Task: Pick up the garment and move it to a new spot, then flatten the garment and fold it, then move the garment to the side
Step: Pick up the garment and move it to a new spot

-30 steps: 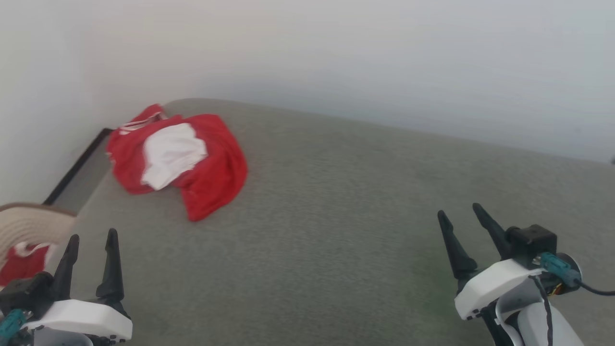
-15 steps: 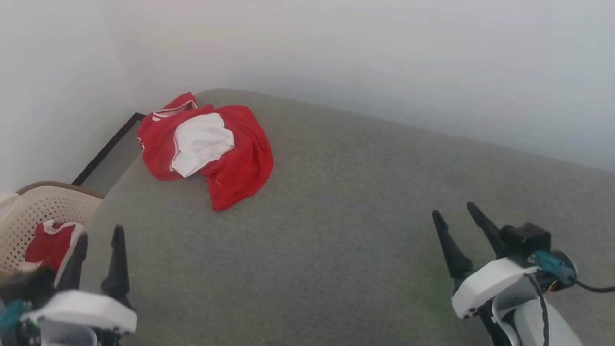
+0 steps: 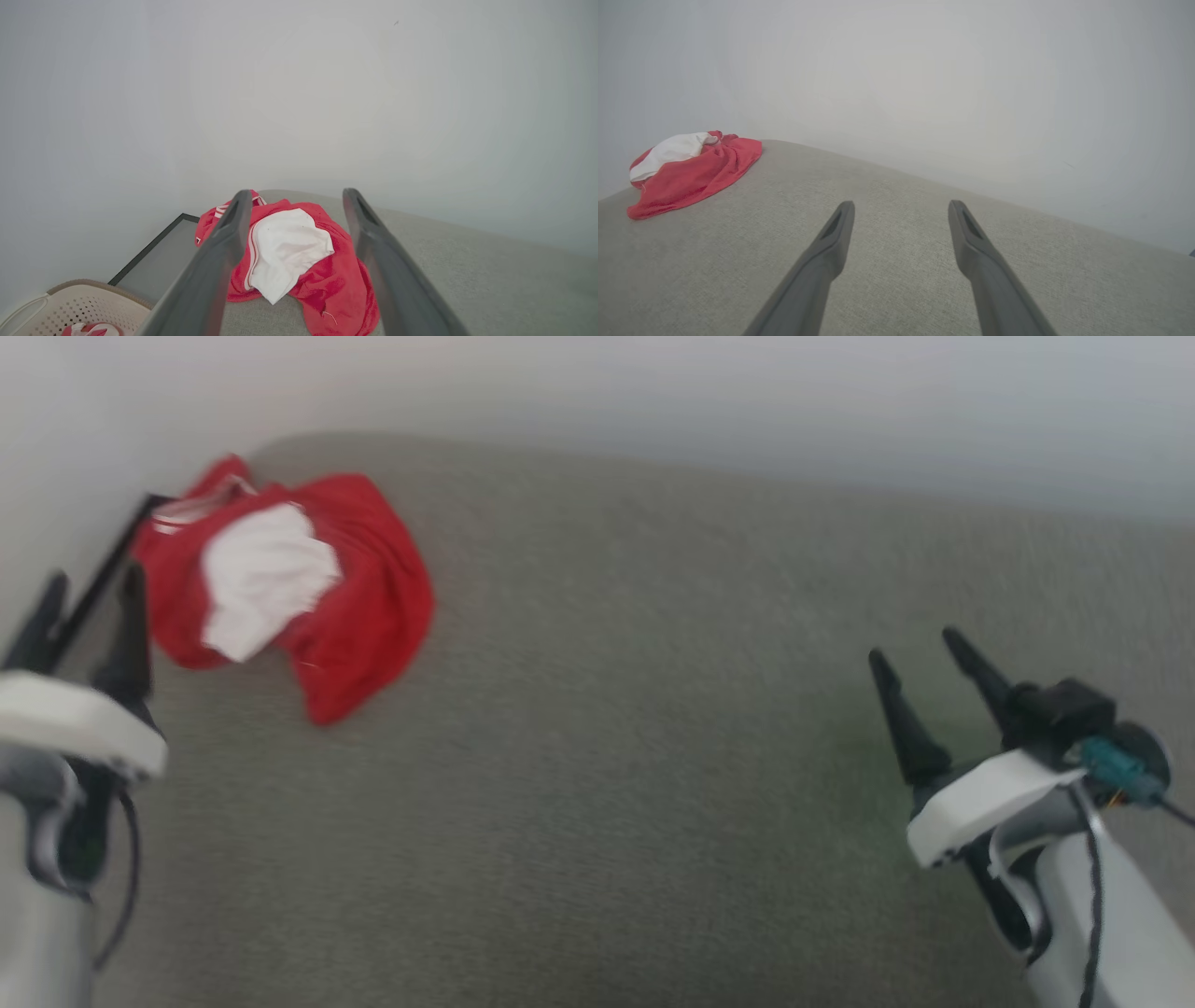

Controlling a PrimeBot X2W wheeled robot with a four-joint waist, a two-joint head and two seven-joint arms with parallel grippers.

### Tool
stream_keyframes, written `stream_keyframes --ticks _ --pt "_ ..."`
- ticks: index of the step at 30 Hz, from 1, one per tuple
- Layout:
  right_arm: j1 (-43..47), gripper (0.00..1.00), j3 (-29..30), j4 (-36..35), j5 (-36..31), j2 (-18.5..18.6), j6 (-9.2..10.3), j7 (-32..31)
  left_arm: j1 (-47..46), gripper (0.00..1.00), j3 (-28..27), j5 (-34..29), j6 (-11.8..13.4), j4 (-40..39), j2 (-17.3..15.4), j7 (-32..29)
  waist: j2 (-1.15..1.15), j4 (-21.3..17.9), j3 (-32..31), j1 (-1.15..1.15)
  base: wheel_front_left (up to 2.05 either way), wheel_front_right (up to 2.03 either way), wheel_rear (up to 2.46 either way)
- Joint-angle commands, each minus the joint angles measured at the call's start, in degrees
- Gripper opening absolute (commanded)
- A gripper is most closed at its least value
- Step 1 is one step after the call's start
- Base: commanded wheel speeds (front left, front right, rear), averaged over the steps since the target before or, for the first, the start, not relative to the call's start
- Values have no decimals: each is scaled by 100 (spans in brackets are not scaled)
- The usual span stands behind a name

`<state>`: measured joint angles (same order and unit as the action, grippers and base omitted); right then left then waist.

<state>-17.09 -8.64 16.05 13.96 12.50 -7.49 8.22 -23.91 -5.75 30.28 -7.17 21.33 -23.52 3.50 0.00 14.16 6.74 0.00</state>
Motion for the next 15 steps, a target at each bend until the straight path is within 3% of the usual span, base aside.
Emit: stream_keyframes --ticks 1,11,15 --pt "-106 100 41 -67 -61 39 0 -24 -238 100 34 32 -29 106 -67 -57 0 -411 507 0 0 0 0" --pt "-614 100 213 -633 -209 185 0 -164 -1939 100 143 193 -28 1629 -631 -624 0 -1136 1906 0 0 0 0" --pt "-682 100 238 -764 -250 236 0 -202 -2334 100 227 212 18 2254 -657 -900 0 -1219 2144 0 0 0 0"
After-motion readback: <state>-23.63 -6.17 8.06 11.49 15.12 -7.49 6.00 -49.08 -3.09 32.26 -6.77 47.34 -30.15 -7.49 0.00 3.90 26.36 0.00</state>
